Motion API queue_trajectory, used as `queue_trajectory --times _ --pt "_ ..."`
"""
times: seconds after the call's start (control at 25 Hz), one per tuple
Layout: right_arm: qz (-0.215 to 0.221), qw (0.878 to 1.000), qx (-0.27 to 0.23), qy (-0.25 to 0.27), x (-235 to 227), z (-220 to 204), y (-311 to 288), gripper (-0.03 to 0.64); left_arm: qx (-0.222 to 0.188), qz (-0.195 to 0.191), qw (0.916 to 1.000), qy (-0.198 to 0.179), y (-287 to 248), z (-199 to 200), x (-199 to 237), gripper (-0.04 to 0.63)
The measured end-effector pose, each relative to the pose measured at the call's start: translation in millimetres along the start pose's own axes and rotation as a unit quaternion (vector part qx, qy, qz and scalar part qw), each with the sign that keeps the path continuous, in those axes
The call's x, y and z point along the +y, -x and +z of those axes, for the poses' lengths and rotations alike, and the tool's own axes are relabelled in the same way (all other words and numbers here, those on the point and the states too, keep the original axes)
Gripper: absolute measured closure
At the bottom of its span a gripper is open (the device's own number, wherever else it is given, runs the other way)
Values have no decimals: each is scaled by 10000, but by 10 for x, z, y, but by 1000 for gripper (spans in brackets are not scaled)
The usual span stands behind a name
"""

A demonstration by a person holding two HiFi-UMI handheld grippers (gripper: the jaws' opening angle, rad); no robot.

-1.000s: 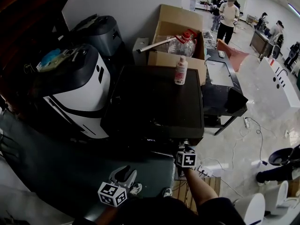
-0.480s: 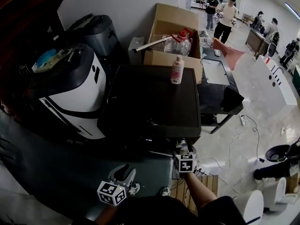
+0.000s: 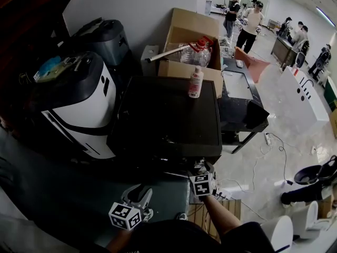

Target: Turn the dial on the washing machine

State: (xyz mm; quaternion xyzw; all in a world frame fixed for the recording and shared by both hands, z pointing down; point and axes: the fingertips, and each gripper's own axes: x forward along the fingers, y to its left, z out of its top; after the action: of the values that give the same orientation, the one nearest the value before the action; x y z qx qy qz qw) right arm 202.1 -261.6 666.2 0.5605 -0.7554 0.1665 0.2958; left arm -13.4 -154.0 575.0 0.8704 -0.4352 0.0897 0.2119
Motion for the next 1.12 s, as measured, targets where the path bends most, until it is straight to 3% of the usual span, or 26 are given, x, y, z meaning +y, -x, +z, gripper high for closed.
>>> queue_trajectory --times 0.2,0.48,1.12 --pt "-81 9999 100 75 -38 -47 -37 256 18 139 9999 51 95 -46 58 471" --pt "39 9987 163 -491 -70 -120 -111 221 69 164 9998 107 116 -115 43 471" --pt "61 9918 241 -1255 -154 -204 -187 233 108 116 9999 69 132 -98 70 471"
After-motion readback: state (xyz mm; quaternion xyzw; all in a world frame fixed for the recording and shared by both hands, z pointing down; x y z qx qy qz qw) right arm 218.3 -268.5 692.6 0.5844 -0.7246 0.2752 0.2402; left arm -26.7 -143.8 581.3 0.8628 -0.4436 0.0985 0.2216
